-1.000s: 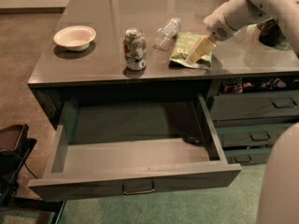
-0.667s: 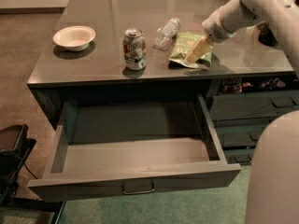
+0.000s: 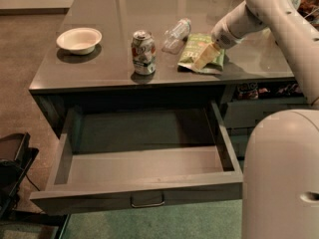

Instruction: Place green jalapeno chip bag into top drawer

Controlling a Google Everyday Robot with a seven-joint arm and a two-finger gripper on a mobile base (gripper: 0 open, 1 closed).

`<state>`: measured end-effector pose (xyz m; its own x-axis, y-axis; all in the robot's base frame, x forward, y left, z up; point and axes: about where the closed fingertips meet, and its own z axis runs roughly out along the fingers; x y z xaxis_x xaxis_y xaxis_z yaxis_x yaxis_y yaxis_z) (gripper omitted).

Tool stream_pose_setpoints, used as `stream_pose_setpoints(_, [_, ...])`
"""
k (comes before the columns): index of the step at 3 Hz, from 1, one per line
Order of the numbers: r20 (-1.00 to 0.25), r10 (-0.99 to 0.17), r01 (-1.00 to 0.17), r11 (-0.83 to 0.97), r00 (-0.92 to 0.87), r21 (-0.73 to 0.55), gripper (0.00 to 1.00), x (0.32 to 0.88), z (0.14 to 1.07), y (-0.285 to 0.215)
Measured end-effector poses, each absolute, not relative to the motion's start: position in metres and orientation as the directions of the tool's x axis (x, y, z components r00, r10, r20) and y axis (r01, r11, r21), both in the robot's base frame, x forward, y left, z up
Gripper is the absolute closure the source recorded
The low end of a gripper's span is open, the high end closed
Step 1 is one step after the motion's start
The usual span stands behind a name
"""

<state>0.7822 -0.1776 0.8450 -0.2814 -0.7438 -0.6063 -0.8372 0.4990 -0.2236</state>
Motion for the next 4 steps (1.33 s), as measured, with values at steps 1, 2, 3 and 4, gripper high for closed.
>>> stream_pose_setpoints(1, [-0.57, -0.749, -0.851, 0.502, -0.338, -0.156, 0.0, 0.782, 0.83, -0.174])
stream_pose_setpoints(2, [-0.57, -0.749, -0.851, 0.502, -0.338, -0.156, 0.18, 0.782, 0.833, -0.174])
stream_pose_setpoints(3, [-0.542, -0.747, -0.852, 0.514, -0.386, -0.101, 0.42, 0.766, 0.844, -0.174])
stream_pose_setpoints(4, [-0.509, -0.748, -0.852, 0.52, -0.425, -0.054, 0.65, 0.739, 0.86, -0.181])
